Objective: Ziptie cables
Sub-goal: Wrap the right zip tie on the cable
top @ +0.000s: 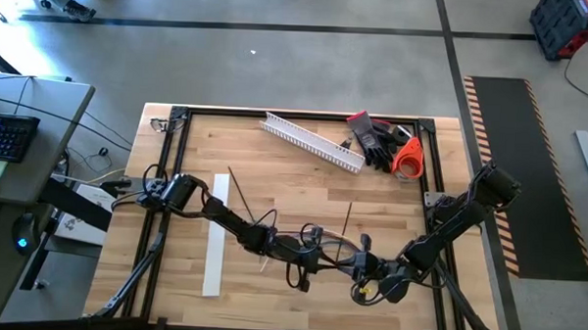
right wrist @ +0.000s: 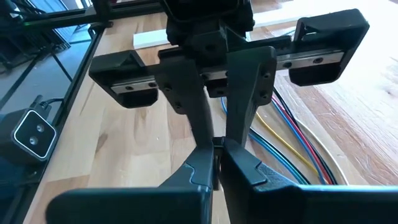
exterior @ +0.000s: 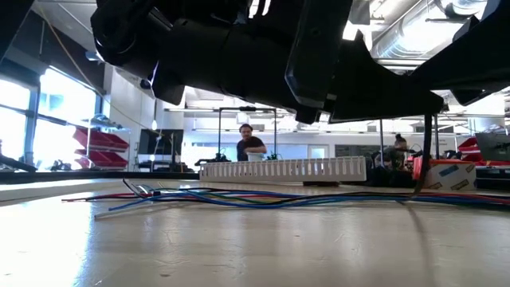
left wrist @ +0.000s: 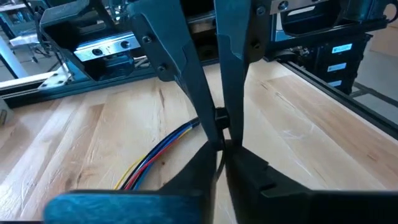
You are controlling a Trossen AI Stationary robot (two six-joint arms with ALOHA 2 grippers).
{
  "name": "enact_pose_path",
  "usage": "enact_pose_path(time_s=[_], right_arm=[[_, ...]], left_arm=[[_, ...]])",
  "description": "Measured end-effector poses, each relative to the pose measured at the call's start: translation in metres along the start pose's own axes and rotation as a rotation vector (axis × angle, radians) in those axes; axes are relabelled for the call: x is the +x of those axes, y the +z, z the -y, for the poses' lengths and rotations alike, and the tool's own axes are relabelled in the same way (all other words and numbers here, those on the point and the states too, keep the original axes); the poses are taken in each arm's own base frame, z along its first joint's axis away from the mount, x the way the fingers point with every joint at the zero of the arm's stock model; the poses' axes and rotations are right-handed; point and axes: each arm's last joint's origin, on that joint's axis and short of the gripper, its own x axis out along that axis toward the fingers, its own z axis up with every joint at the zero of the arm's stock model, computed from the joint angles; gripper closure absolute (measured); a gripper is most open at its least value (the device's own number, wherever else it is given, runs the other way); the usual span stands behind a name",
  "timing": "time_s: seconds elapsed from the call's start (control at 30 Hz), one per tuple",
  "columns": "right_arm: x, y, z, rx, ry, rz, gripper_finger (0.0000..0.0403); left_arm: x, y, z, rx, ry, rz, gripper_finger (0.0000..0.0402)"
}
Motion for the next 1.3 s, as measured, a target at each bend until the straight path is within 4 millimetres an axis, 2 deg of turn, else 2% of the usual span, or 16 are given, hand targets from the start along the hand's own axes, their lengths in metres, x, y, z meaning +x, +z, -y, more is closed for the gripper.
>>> enact_pose_path(time_s=[0.17, 0.3, 0.4, 0.57, 0.7, 0.87, 1.07, 1.2, 1.3], right_arm=[[0.0, 0.0, 0.0, -0.002, -0.004, 0.003, 0.0402], [-0.001, 0.001, 0.001, -0.01, -0.014, 0.009, 0.038], [-0.005, 0.006, 0.002, 0.001, -0.018, 0.016, 0.0339], [-0.021, 0.022, 0.013, 0.037, -0.103, 0.057, 0.025], [-0.029, 0.024, 0.041, 0.144, -0.28, 0.009, 0.02], [-0.024, 0.007, 0.087, 0.293, -0.522, -0.184, 0.0178], [-0.001, -0.022, 0.127, 0.428, -0.499, -0.209, 0.0173], [0.001, -0.037, 0.151, 0.498, -0.504, -0.167, 0.0173], [0.002, -0.041, 0.162, 0.54, -0.473, -0.158, 0.0173]], left_arm=[[0.0, 0.0, 0.0, -0.002, 0.002, 0.0, 0.04], [0.0, -0.001, 0.0, -0.023, -0.011, -0.008, 0.0401], [0.001, -0.002, -0.001, -0.028, -0.032, -0.017, 0.0401], [0.0, -0.004, -0.001, -0.024, -0.031, -0.046, 0.0401], [0.0, -0.005, -0.001, -0.031, -0.031, -0.047, 0.0401], [0.0, -0.006, -0.001, -0.029, -0.031, -0.061, 0.0401], [0.0, -0.006, -0.001, -0.028, -0.031, -0.065, 0.0402], [0.0, -0.007, -0.001, -0.027, -0.031, -0.072, 0.0402], [0.0, -0.007, -0.001, -0.027, -0.031, -0.073, 0.0402]])
